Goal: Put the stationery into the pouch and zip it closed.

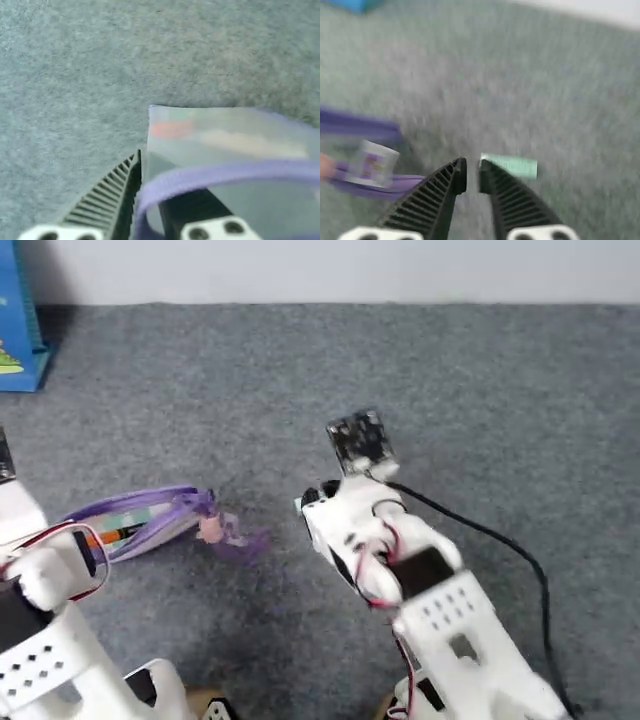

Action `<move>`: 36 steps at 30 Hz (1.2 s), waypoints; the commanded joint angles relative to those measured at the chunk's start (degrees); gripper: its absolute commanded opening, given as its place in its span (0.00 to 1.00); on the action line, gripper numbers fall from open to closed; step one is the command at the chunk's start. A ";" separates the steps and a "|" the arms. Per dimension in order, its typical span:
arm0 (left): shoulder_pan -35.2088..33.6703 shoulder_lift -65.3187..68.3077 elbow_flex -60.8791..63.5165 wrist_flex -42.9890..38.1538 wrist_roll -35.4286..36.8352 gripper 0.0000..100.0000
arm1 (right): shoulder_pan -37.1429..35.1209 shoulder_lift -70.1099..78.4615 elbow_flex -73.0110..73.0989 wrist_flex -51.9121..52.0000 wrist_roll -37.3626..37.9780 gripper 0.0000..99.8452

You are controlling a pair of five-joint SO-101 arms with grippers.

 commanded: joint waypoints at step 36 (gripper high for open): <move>-1.67 3.08 5.23 -2.29 -1.49 0.01 | 6.46 68.70 -56.35 15.69 -33.41 0.19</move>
